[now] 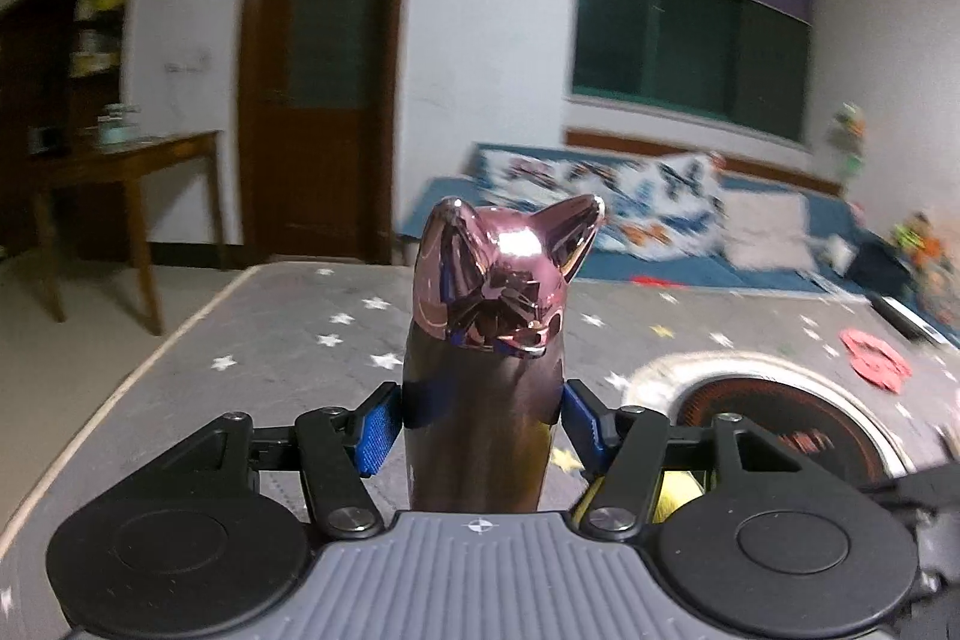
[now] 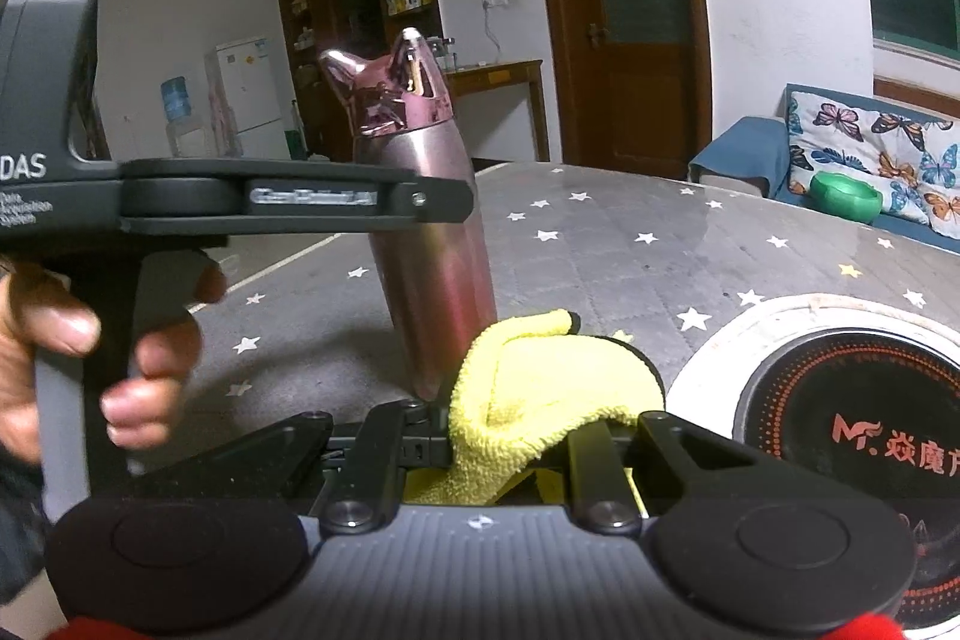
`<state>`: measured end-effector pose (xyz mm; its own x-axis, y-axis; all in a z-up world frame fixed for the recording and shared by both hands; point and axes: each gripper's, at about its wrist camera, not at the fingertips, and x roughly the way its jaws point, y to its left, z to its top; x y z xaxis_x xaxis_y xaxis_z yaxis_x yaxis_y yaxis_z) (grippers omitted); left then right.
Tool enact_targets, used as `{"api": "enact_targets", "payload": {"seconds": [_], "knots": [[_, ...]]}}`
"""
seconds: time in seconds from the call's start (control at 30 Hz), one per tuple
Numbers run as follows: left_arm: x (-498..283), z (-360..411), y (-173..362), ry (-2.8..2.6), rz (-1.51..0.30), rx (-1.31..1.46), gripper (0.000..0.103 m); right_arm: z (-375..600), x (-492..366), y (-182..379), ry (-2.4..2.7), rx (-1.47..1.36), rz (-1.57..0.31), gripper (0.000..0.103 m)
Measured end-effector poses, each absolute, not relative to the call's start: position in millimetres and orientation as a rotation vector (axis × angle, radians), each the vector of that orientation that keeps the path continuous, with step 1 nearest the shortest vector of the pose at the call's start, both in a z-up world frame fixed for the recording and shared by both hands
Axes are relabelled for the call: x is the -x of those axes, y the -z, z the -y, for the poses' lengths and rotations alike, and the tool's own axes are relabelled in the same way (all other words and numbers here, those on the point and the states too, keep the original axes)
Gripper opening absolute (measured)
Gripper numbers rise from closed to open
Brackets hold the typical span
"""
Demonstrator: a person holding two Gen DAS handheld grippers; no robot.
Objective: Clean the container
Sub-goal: 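Rub the cloth along the bottle body while left gripper turns it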
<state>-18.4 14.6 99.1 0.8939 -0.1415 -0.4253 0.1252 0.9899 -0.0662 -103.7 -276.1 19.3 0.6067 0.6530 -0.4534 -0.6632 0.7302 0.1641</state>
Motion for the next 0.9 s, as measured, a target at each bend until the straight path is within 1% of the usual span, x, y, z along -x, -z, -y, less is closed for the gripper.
{"api": "enact_targets", "payload": {"seconds": [0.17,0.43,0.53,0.7,0.9], "knots": [[12.8,-30.8,-101.9,0.308,-0.480,-0.006,0.061,270.0,103.6,-22.4,-0.760,0.028,-0.509,0.015],[1.3,-45.3,-107.5,0.599,-0.505,-0.155,0.061,262.7,100.3,-28.5,-0.769,0.053,-0.493,0.015],[3.4,-45.2,-107.4,0.592,-0.491,-0.148,0.061,260.5,99.0,-36.3,-0.768,0.078,-0.466,0.015],[25.0,-57.4,-116.3,0.571,-0.389,-0.113,0.061,261.7,95.9,-62.2,-0.776,0.092,-0.382,0.015],[24.1,-65.4,-122.2,0.575,-0.369,-0.061,0.061,257.1,93.6,-82.0,-0.805,0.138,-0.314,0.015]]}}
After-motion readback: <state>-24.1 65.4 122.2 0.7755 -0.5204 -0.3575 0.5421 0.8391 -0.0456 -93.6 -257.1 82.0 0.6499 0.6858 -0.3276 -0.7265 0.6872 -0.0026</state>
